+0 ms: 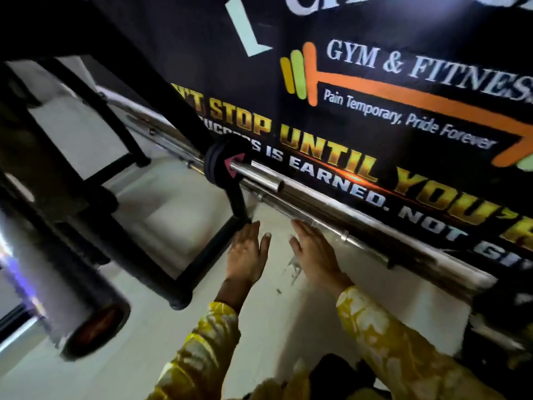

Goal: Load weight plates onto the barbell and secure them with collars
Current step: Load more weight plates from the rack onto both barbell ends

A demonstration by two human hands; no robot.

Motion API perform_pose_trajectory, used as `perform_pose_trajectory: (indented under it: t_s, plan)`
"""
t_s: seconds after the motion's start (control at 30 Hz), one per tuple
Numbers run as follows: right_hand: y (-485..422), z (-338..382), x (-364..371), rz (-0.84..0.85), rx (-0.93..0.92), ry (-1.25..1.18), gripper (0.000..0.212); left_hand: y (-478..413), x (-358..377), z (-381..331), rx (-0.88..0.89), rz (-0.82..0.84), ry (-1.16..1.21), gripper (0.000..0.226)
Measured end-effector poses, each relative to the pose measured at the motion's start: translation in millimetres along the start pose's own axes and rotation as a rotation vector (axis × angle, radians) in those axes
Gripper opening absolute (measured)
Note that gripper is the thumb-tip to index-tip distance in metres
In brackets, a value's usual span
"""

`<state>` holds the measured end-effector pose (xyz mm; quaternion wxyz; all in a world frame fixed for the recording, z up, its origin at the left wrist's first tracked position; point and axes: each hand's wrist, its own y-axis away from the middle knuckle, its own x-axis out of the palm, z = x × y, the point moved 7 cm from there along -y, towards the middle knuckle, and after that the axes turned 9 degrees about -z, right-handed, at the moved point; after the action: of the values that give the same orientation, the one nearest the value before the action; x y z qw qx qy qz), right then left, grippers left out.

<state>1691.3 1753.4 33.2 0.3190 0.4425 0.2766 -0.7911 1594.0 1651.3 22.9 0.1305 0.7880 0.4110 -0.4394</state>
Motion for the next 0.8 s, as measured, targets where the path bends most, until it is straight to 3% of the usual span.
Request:
perform_pose_trajectory:
  t_s: [0.13, 0.5, 0.57, 0.73, 0.8]
  plan:
    - [-92.9, -2.3, 21.5, 0.065, -0.158, 0.003, 0.047, -68.0, 4.6, 6.9, -0.1, -0.122, -0.003, 0.037]
    - [-324.4, -29.9, 114.1, 0.264, -0.425, -0.076, 0.045, -241.3, 82.0, 70.2, -0.469, -0.32, 0.017, 0.041]
    - [-366.6, -29.3, 140.6, 0.263, -0.434, -0.109, 0.047, -264.3, 102.5, 99.8, -0.607, -0.367, 0.099, 0.05]
    - [-455.8, -20.7, 210.8, 0.208, -0.396, -0.278, 0.063, -294.2, 156.8, 184.9, -0.937, -0.682, 0.379, 0.074]
    - [-479.4, -23.9, 235.0, 0.215, -0.371, -0.376, 0.068, -304.4, 174.4, 211.7, -0.986, -0.791, 0.47, 0.076]
